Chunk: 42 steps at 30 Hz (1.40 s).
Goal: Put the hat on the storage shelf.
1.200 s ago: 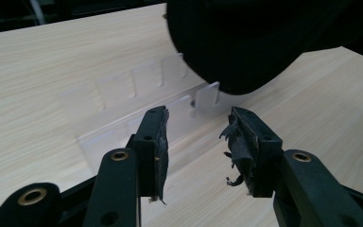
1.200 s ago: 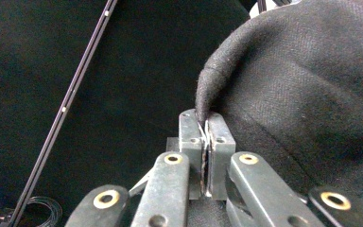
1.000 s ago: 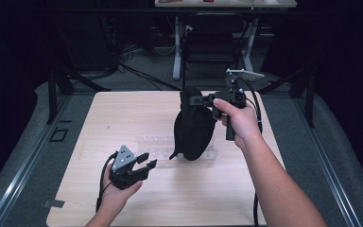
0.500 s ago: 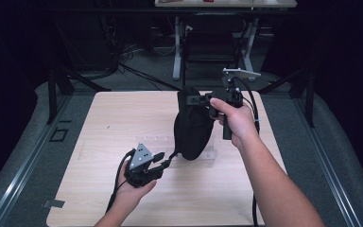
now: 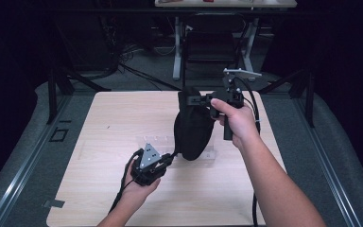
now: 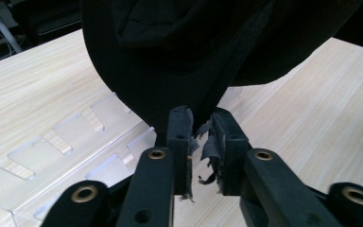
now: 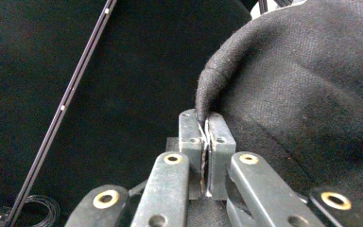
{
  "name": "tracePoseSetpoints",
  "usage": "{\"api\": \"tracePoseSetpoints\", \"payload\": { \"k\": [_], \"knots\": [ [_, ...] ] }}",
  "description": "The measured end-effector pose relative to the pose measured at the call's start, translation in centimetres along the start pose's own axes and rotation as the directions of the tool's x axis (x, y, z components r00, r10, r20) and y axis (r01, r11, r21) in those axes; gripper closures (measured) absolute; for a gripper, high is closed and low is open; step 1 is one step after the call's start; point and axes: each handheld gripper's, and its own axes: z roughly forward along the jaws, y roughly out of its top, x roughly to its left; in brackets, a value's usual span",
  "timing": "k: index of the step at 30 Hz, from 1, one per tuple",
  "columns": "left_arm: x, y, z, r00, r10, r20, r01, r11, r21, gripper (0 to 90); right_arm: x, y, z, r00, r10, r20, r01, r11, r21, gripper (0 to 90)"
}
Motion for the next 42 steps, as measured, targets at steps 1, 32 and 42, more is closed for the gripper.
{"api": "tracePoseSetpoints", "payload": {
  "k": [1, 32, 42],
  "knots": [
    [0.0, 0.0, 0.0, 1.0, 0.004, -0.001, -0.004, 1.0, 0.0, 81.0, 0.0, 0.0, 0.0, 1.0, -0.002, 0.001, 0.002, 1.0, 0.003, 87.8],
    [-0.5, -0.7, -0.1, 0.9939, 0.091, -0.063, -0.092, 0.9955, -0.02, 85.4, 1.0, -0.2, -0.6, 0.9979, -0.059, 0.026, 0.06, 0.998, -0.018, 78.9],
    [0.1, -1.4, -0.4, 0.9948, 0.059, -0.083, -0.06, 0.998, -0.016, 86.3, 1.2, -0.2, -1.0, 0.9969, -0.07, 0.035, 0.071, 0.997, -0.028, 77.4]
  ]
}}
